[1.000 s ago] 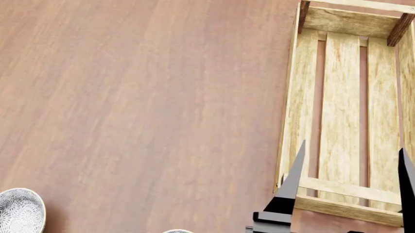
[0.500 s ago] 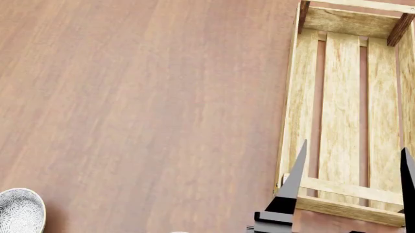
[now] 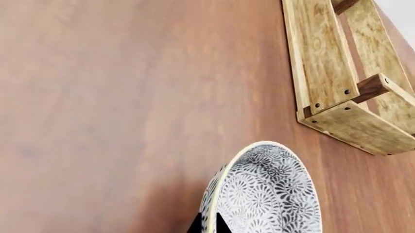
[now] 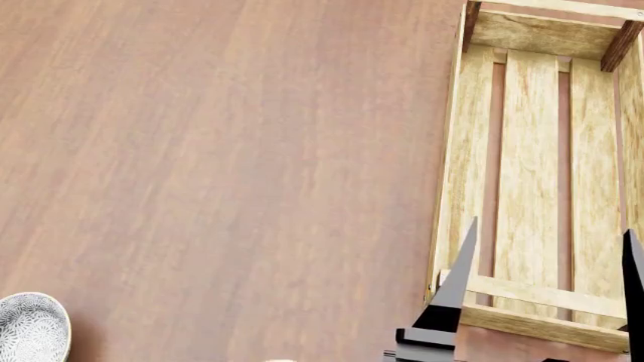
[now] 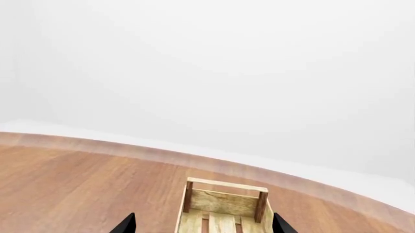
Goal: Stack the right bowl on the left bowl and place them in the tray.
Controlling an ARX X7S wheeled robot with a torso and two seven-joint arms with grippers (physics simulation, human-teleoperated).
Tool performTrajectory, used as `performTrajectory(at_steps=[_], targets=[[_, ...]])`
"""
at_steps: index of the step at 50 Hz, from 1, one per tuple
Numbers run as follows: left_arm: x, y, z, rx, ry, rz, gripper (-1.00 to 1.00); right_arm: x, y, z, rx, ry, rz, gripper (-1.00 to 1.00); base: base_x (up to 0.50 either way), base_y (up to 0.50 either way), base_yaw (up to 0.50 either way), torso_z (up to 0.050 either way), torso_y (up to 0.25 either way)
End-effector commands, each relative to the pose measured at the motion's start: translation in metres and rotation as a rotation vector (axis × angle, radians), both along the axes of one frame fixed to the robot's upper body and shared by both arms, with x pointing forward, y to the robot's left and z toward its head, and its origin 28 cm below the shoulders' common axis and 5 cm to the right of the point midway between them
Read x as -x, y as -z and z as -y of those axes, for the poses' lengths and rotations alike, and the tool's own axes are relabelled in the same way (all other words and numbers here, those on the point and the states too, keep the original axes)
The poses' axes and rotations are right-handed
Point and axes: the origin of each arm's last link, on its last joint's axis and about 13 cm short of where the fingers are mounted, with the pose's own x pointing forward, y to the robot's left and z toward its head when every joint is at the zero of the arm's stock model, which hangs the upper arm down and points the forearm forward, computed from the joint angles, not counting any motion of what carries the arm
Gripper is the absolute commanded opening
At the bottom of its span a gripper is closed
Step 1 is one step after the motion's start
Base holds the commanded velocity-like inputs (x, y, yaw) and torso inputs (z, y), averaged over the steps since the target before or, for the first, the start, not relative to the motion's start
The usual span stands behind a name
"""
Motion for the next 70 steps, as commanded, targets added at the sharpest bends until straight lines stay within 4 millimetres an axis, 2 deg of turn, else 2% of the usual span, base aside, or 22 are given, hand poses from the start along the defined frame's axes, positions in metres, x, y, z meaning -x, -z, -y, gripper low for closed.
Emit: performTrajectory(at_steps=[1, 23, 41, 56, 64, 67, 68, 70], targets=[[0.003, -0.016, 0.003, 0.033, 0.02, 0.039, -1.0, 0.0, 0.0, 0.0, -0.001, 0.001, 0.001, 1.0, 0.0, 0.0, 0.0, 0.0, 0.0], [0.014, -0.053, 0.0, 0.084, 0.017, 0.137, -1.0, 0.002, -0.002, 0.001, -0.001, 0.005, 0.006, 1.0, 0.0, 0.0, 0.0, 0.0, 0.0], [0.015, -0.088, -0.019, 0.1, -0.076, 0.229, -1.0, 0.003, -0.004, 0.001, 0.0, 0.008, 0.009, 1.0, 0.0, 0.0, 0.0, 0.0, 0.0], [0.008, -0.1, -0.036, 0.105, -0.153, 0.263, -1.0, 0.003, -0.004, 0.002, -0.001, 0.01, 0.01, 1.0, 0.0, 0.0, 0.0, 0.0, 0.0], [0.004, -0.096, -0.046, 0.105, -0.19, 0.278, -1.0, 0.002, -0.003, 0.003, -0.002, 0.011, 0.009, 1.0, 0.0, 0.0, 0.0, 0.0, 0.0], [0.004, -0.105, -0.05, 0.106, -0.206, 0.285, -1.0, 0.002, -0.003, 0.002, -0.001, 0.011, 0.008, 1.0, 0.0, 0.0, 0.0, 0.0, 0.0], [0.002, -0.099, -0.052, 0.113, -0.219, 0.281, -1.0, 0.002, -0.004, 0.002, -0.002, 0.011, 0.009, 1.0, 0.0, 0.0, 0.0, 0.0, 0.0], [0.002, -0.103, -0.055, 0.115, -0.232, 0.283, -1.0, 0.002, -0.003, 0.002, -0.002, 0.011, 0.009, 1.0, 0.0, 0.0, 0.0, 0.0, 0.0]])
